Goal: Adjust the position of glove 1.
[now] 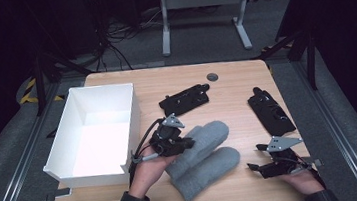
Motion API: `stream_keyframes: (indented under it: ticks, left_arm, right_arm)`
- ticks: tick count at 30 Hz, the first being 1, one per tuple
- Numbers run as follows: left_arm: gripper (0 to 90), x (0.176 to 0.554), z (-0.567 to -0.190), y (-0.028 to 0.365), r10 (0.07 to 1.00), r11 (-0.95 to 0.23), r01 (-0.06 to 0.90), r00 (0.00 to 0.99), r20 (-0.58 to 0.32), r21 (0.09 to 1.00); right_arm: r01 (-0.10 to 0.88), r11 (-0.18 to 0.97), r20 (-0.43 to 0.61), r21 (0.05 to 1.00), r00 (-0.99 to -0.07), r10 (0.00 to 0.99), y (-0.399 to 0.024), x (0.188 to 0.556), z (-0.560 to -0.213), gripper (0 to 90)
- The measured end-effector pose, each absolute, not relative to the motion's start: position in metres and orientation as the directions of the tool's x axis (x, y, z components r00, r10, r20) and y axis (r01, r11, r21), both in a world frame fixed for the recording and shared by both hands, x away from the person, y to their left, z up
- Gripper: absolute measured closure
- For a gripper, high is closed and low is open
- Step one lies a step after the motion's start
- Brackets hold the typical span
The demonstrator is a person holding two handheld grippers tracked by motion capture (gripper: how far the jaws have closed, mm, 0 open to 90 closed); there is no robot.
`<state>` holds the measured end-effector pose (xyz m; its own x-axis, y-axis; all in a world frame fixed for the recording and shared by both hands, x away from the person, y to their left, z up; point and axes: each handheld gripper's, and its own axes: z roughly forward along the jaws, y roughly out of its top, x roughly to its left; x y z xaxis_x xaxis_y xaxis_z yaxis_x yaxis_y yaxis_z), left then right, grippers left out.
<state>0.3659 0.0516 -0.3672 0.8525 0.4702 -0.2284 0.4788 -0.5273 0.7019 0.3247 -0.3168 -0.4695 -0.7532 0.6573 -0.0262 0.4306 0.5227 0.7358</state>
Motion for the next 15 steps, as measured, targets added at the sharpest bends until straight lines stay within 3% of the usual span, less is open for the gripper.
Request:
stream_keyframes:
  ticks: [15]
  left_arm:
    - [86.0,0.347,-0.383,0.024,0.431,-0.554,0.49,0.86,-0.272,0.672]
  right_arm:
    - [0.43,0.523,-0.027,0.736,-0.753,0.657,-0.317,0.325,-0.47,20.5]
